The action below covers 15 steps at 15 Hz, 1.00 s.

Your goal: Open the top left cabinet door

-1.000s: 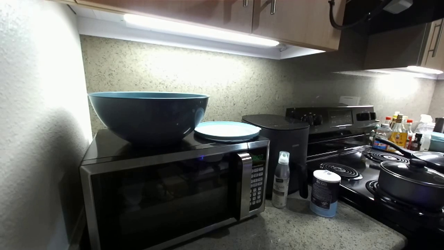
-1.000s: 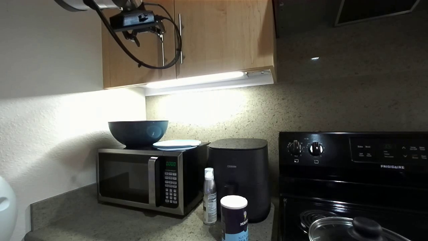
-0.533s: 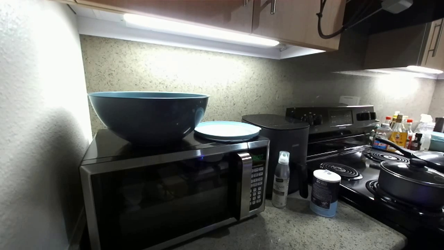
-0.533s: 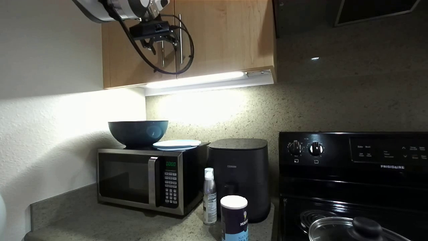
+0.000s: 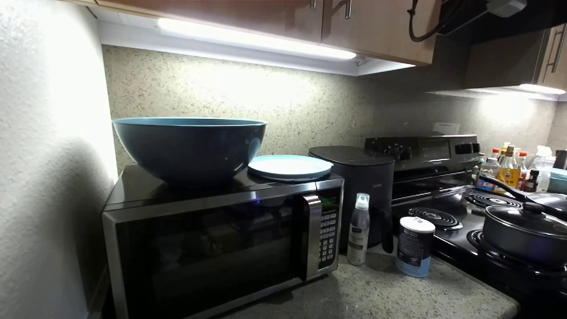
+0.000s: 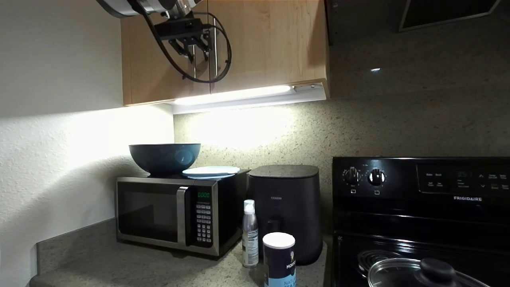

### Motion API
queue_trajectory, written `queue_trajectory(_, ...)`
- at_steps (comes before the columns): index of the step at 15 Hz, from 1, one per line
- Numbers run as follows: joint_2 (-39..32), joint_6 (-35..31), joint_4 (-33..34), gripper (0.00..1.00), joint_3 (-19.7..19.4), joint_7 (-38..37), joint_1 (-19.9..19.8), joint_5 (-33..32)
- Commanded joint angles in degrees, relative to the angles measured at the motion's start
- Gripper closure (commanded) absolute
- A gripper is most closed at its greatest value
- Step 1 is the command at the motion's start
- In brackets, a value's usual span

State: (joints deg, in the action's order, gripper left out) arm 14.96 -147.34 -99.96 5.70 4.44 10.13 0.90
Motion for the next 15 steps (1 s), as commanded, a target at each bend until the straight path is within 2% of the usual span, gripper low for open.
queue_trajectory(1,-4.0,-1.0,4.3,0.77,1.2,-0.3,-0.8,-0.5)
queue_trajectory(3,-4.7,-0.7,5.3,0.91,1.5,0.0,-0.7,-0.4)
queue_trajectory(5,-5.1,-0.5,5.8,0.96,1.7,0.3,-0.5,0.1)
queue_trajectory(10,0.0,2.6,2.1,0.93,2.4,-0.5,-0.4,-0.5)
queue_trajectory(12,3.9,-1.3,-1.9,0.93,2.8,-0.9,-0.6,-1.8)
queue_trajectory(13,8.5,-4.5,-6.4,0.93,4.2,-4.1,-1.5,-4.7)
queue_trajectory(15,11.2,-8.6,-10.3,0.93,5.6,-7.5,-2.8,-8.1)
